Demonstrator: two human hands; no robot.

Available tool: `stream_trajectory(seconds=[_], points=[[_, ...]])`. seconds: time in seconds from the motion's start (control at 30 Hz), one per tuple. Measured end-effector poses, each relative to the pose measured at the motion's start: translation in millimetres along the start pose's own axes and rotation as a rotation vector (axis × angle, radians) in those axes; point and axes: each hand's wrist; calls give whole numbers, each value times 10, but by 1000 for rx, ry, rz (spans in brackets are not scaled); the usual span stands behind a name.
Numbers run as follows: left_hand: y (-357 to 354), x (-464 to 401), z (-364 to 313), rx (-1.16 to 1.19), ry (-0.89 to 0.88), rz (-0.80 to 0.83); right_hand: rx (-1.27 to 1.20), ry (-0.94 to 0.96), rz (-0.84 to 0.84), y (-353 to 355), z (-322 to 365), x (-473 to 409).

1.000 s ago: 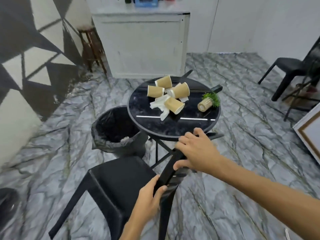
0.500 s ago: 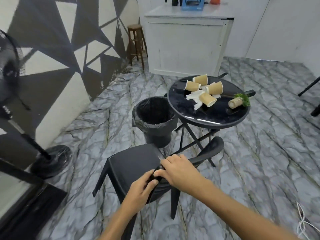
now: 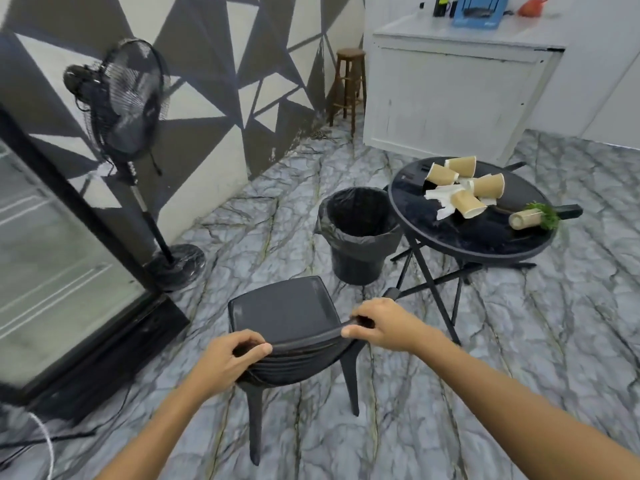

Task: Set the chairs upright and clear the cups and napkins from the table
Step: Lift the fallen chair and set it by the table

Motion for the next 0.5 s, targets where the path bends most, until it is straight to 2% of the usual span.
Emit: stream_trajectory(seconds=[0.2,0.37,0.5], points=[[284,466,349,-28,172,-87,-7,59,58,-210,286,-288],[216,584,459,-92,97,-150,-12,77,89,-265,144,-365],[166,595,513,-29,72,-206,5,70,175,-223,52,-482]])
Point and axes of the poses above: each hand's wrist, its own x-axis away from the middle knuckle, its own y-axis out of the back of the hand, z = x × y, and after that the axes turned 12 degrees about x, right-handed
